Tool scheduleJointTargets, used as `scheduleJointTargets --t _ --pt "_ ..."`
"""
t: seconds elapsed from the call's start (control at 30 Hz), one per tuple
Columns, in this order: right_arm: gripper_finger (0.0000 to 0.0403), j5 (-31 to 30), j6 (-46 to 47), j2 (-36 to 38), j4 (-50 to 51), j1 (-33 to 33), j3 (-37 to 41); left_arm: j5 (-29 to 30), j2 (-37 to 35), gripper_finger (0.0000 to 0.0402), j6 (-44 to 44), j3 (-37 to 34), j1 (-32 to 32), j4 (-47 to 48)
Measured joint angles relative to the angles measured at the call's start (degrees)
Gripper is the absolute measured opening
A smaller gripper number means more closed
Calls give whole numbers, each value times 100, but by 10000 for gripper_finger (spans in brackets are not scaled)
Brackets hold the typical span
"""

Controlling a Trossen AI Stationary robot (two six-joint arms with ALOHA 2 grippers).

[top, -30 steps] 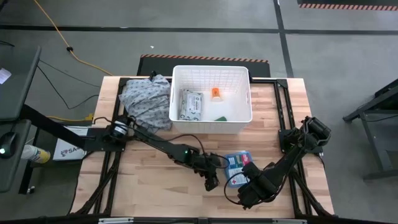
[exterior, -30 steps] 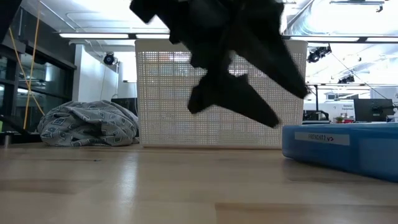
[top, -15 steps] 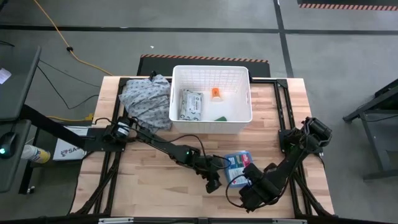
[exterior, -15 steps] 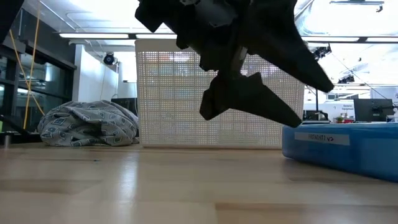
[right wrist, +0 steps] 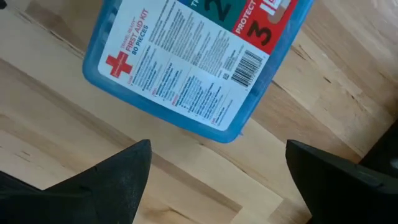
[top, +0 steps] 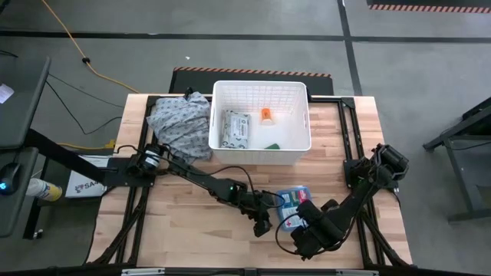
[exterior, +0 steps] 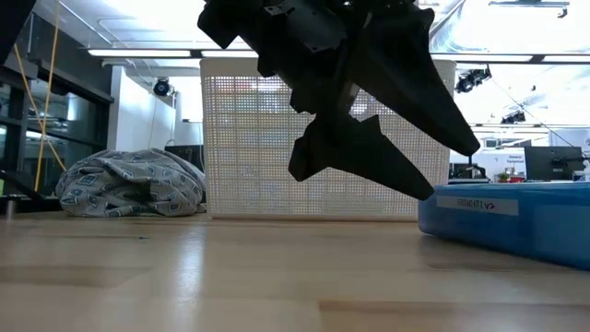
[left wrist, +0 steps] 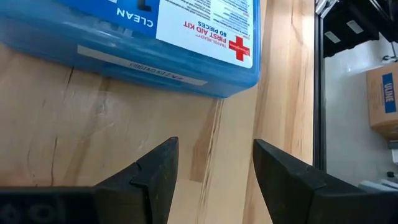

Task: Pick & place medical supplies in basket/bin
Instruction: Put the blue first aid kit in the white bin

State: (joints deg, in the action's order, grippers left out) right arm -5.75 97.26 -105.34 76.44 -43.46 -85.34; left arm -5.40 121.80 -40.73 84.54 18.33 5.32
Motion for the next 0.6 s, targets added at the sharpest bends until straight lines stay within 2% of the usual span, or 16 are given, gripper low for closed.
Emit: scheduleJointTargets --t 0.6 --pt "350 -8 240 0 229 -20 0 81 0 239 -2 -1 2 88"
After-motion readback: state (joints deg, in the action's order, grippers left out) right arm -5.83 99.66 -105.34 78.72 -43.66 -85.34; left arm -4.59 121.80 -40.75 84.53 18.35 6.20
